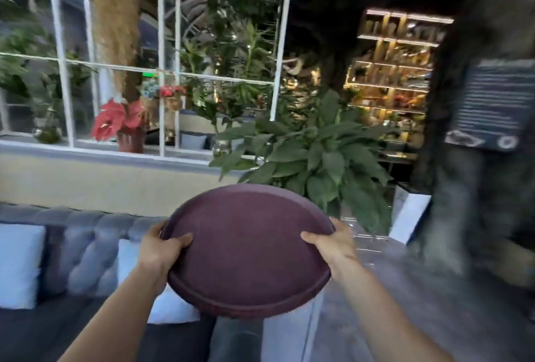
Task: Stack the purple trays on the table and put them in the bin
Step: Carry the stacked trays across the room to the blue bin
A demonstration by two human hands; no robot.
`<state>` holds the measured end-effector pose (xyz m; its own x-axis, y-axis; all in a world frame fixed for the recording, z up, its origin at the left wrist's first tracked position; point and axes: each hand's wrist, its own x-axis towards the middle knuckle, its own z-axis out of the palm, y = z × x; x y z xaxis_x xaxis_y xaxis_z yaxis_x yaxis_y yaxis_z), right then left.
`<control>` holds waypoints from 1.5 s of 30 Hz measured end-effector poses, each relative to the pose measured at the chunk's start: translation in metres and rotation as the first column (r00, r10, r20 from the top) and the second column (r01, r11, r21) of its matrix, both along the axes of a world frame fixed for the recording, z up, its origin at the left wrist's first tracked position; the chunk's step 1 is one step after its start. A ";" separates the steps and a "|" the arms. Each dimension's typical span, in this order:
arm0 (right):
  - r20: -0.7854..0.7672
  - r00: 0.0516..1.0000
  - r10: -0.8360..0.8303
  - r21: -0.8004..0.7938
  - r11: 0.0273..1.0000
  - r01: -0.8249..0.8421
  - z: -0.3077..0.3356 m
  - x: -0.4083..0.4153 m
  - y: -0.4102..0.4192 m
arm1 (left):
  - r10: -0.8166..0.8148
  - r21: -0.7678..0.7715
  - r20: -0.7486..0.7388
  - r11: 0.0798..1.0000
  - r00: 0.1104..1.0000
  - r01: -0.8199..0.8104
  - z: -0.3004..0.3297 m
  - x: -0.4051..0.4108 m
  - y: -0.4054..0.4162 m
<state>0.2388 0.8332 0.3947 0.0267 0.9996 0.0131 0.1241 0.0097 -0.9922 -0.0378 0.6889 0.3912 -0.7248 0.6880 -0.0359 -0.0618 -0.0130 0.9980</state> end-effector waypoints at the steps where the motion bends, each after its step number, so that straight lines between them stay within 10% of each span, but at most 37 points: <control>1: 0.024 0.997 -0.073 0.003 0.997 0.073 -0.004 0.023 0.004 | -0.060 0.012 0.019 0.998 0.998 0.060 -0.003 0.014 0.017; 11: 0.065 0.794 -0.604 -0.047 0.793 0.608 -0.029 0.209 -0.067 | -0.558 0.006 0.036 0.830 0.829 0.558 -0.007 0.171 0.097; 20: 0.122 0.418 -0.900 -0.039 0.416 0.908 -0.048 0.318 -0.236 | -0.864 -0.056 -0.044 0.504 0.502 0.862 -0.027 0.330 0.069; 30: 0.179 0.017 -0.984 -0.061 0.006 0.998 -0.060 0.422 -0.444 | -0.990 -0.140 -0.066 0.131 0.123 0.981 -0.049 0.529 -0.034; 45: 0.181 -0.157 -0.971 -0.101 -0.178 0.979 -0.084 0.554 -0.591 | -0.997 -0.136 -0.065 -0.022 -0.031 0.990 -0.064 0.715 -0.155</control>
